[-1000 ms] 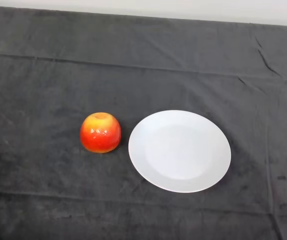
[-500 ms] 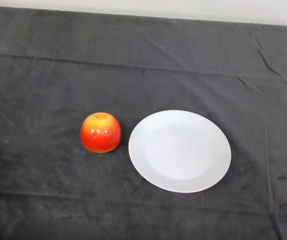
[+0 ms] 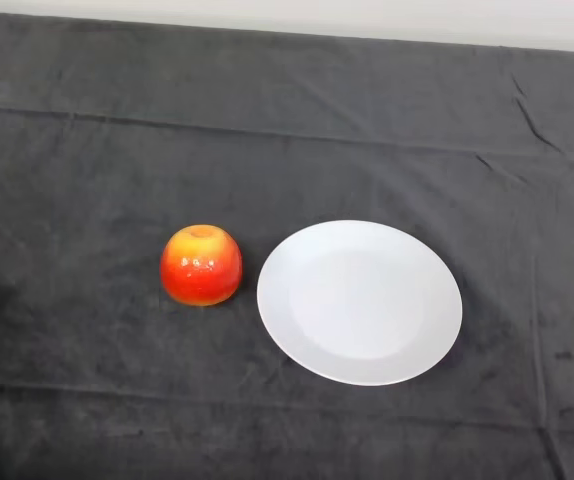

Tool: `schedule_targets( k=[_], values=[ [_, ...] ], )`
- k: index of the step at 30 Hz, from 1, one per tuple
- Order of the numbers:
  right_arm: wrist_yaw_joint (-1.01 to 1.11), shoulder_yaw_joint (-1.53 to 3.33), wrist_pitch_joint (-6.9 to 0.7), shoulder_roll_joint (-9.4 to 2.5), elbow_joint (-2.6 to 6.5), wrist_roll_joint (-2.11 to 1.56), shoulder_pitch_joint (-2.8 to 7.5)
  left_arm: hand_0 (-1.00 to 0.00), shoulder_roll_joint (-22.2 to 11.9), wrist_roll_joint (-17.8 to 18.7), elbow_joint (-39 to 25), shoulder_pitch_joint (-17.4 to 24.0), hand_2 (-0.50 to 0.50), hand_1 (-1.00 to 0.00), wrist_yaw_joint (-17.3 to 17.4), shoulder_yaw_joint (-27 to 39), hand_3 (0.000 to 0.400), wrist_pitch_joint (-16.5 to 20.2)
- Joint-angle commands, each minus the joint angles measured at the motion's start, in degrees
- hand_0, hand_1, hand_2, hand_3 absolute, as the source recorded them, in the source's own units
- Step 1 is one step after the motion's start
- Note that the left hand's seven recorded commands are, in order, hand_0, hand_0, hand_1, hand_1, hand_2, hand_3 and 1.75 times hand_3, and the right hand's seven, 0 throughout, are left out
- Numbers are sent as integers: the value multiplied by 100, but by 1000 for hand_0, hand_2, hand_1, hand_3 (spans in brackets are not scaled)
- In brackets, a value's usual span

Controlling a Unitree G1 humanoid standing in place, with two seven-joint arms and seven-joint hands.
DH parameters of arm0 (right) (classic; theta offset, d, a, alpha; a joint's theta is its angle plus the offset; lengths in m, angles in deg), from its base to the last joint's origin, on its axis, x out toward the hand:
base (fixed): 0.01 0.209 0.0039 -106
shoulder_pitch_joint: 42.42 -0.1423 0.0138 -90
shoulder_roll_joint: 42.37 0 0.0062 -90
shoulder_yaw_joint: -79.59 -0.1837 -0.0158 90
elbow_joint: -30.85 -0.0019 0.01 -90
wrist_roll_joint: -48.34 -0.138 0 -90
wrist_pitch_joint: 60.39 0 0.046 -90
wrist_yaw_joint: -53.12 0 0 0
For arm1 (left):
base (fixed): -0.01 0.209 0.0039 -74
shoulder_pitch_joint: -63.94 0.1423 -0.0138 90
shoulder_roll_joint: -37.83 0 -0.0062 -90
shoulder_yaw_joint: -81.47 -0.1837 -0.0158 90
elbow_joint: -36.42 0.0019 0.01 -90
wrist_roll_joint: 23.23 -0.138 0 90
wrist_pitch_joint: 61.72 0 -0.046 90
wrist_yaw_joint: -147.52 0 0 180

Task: Move the apple to the plate

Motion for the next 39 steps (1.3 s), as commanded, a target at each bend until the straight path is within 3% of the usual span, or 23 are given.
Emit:
schedule_targets(
  k=[1, 11, 25, 39],
  values=[
    [-10, -49, -364, -753, 632, 8, 635, 0, -280, -197, -170, -379, 0, 0, 85, -133, 0, -171],
    [-10, -49, -363, -753, 634, 7, 635, 0, -139, -454, -129, -668, 0, 0, 201, -335, 0, -529],
    [-10, -50, -362, -753, 635, 8, 634, 0, 323, -948, -87, -798, 0, 0, 437, -829, 0, -1048],
    [-10, -51, -362, -753, 635, 8, 634, 0, 530, -1300, -180, -816, 0, 0, 953, -1277, 0, -1185]
  ],
)
